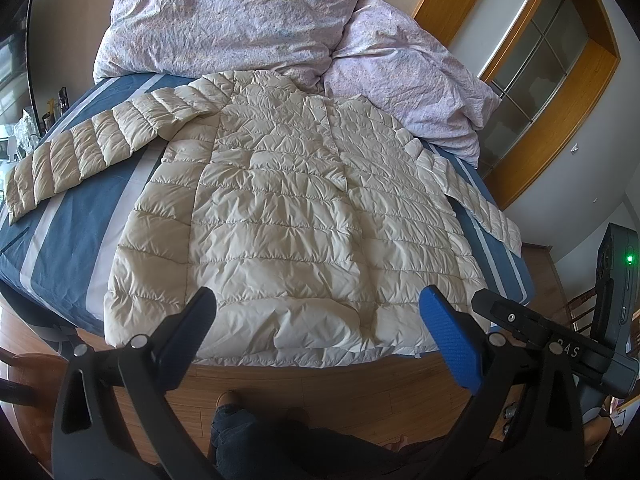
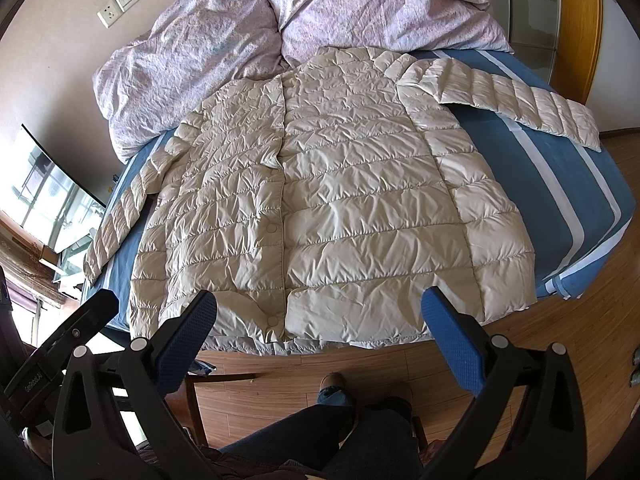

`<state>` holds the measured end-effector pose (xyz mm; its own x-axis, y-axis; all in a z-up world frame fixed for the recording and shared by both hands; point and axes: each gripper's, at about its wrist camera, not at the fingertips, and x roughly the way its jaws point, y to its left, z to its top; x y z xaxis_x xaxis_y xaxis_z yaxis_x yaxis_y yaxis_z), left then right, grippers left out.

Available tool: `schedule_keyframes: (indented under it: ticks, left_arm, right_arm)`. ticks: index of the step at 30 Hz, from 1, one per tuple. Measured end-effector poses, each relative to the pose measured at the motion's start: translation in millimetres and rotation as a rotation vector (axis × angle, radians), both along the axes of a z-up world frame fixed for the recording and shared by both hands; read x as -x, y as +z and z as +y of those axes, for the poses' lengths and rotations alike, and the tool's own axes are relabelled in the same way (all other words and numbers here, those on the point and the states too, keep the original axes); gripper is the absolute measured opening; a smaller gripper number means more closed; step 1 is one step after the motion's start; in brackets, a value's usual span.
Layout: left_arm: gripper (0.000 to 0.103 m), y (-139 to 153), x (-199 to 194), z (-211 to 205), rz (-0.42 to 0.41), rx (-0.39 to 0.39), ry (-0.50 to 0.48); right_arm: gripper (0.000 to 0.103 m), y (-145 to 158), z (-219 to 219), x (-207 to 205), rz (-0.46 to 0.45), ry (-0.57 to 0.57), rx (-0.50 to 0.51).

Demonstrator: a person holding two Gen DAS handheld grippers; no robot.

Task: Fold large clothes

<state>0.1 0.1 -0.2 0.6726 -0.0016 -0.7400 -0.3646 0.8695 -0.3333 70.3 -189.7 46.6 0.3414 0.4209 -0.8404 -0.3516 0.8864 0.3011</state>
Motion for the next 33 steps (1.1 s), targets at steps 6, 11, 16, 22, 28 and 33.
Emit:
schedule_keyframes:
  ticks: [6, 11, 16, 22, 28, 33]
  left_arm:
    - [0.101, 0, 0, 0, 0.0, -0.001, -0.001]
    - [0.101, 0, 0, 0, 0.0, -0.001, -0.001]
    - [0.101, 0, 0, 0, 0.001, 0.0, 0.0]
    - [0.101, 0, 0, 0, 0.001, -0.001, 0.0]
    - [0.101, 0, 0, 0, 0.001, -0.001, 0.0]
    - [0.101, 0, 0, 1, 0.004, -0.002, 0.005]
  right_arm:
    - [0.102, 0, 0, 0, 0.0, 0.0, 0.0]
    - [0.102, 0, 0, 0, 0.0, -0.001, -0.001]
    - [0.102, 0, 0, 0, 0.0, 0.001, 0.0]
    - [0.102, 0, 1, -1, 0.001, 0.0, -0.001]
    - [0.102, -1, 1, -3, 0.0, 0.001, -0.007]
    - [0.102, -6, -2, -13, 0.001, -0.009, -0.018]
